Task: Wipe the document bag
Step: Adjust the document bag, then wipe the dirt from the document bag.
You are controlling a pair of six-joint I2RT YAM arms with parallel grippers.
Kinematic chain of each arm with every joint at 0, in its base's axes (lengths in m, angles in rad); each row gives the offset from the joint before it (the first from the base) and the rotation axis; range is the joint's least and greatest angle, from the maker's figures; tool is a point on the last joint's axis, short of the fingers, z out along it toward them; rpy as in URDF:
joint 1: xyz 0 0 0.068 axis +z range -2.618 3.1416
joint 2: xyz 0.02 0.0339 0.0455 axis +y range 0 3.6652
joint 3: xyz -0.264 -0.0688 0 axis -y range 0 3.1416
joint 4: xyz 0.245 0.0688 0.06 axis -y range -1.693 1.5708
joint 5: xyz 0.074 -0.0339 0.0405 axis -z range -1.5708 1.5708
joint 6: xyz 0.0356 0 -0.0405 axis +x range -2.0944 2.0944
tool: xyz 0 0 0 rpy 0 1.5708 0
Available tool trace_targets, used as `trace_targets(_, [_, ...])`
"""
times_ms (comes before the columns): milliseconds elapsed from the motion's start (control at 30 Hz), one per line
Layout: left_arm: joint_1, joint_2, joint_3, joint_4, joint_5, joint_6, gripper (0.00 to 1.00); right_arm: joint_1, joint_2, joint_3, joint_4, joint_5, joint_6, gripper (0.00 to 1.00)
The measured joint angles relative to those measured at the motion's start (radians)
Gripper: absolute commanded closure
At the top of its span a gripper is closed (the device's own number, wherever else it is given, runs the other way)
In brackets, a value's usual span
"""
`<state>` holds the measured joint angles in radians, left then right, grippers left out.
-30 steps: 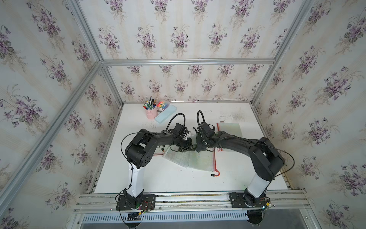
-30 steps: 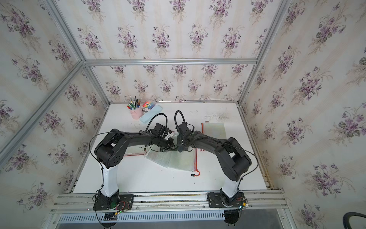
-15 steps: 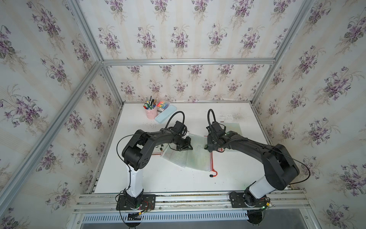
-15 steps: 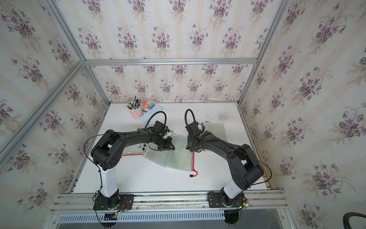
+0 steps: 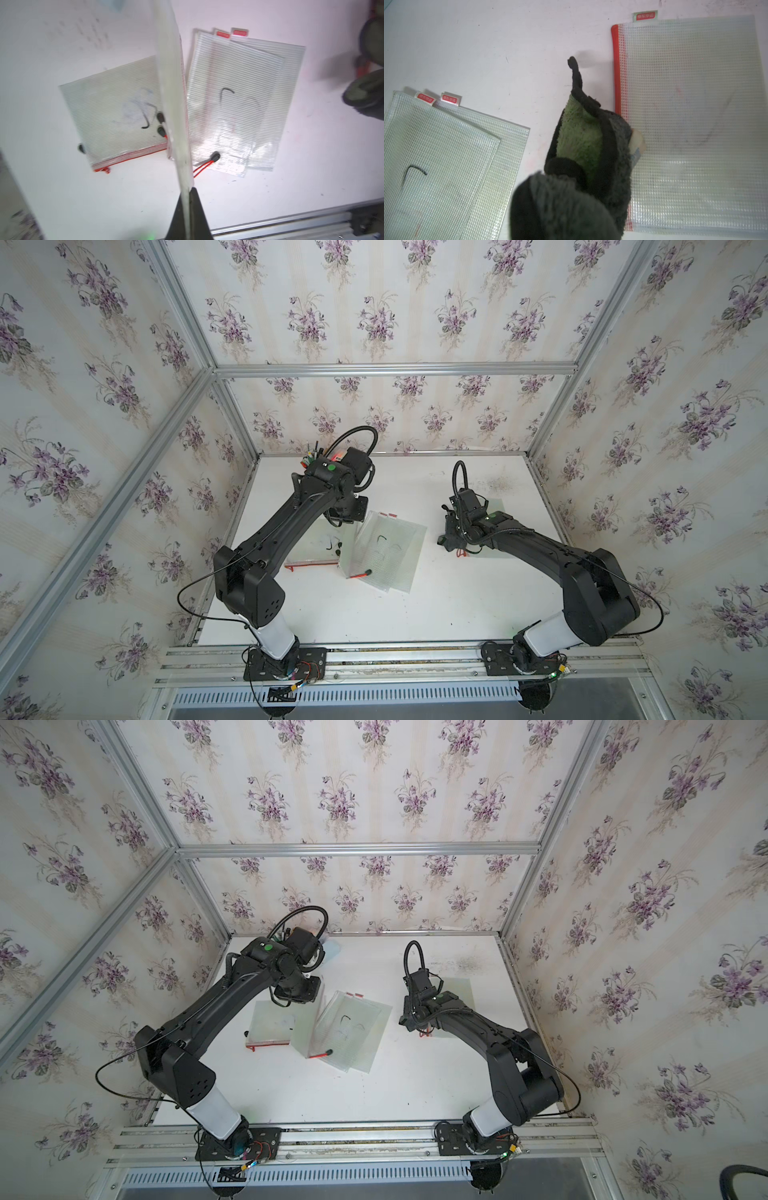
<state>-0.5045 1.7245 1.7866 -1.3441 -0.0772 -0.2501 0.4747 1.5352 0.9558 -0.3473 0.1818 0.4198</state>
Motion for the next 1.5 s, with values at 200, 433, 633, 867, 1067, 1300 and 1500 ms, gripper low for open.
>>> trace_targets(200, [-0.184, 0.189, 0.097, -0.086, -0.038, -0.062, 1.0, -0.024, -0.025, -0.021, 0.012, -0.011, -0.004, 0.88])
trace_targets(433, [-0.323, 0.382, 0.21, -0.044, 0.101, -0.171, 0.85, -0.118, -0.154, -0.085, -0.015, -0.007, -0.011, 0.87])
trace_targets(633, [-0.384, 0.541, 0.442, 0.038, 0.308, -0.151, 0.04, -0.165, -0.203, -0.086, -0.066, -0.001, -0.041, 0.87])
trace_targets(867, [-0.213, 0.346, 0.099, 0.246, 0.514, -0.129, 0.03, -0.116, -0.183, -0.003, -0.143, 0.06, -0.053, 0.85])
trace_targets(1067, [-0.029, 0.301, -0.133, 0.385, 0.582, -0.113, 0.09, 0.134, -0.049, 0.074, -0.12, 0.04, -0.015, 0.85])
trace_targets(1300, [0.023, 0.326, -0.301, 0.51, 0.618, -0.101, 0.12, 0.257, 0.147, 0.061, -0.033, -0.037, 0.052, 0.86])
trace_targets(1500, [0.03, 0.313, -0.375, 0.582, 0.675, -0.09, 0.15, 0.264, 0.229, 0.016, 0.048, -0.066, 0.078, 0.86])
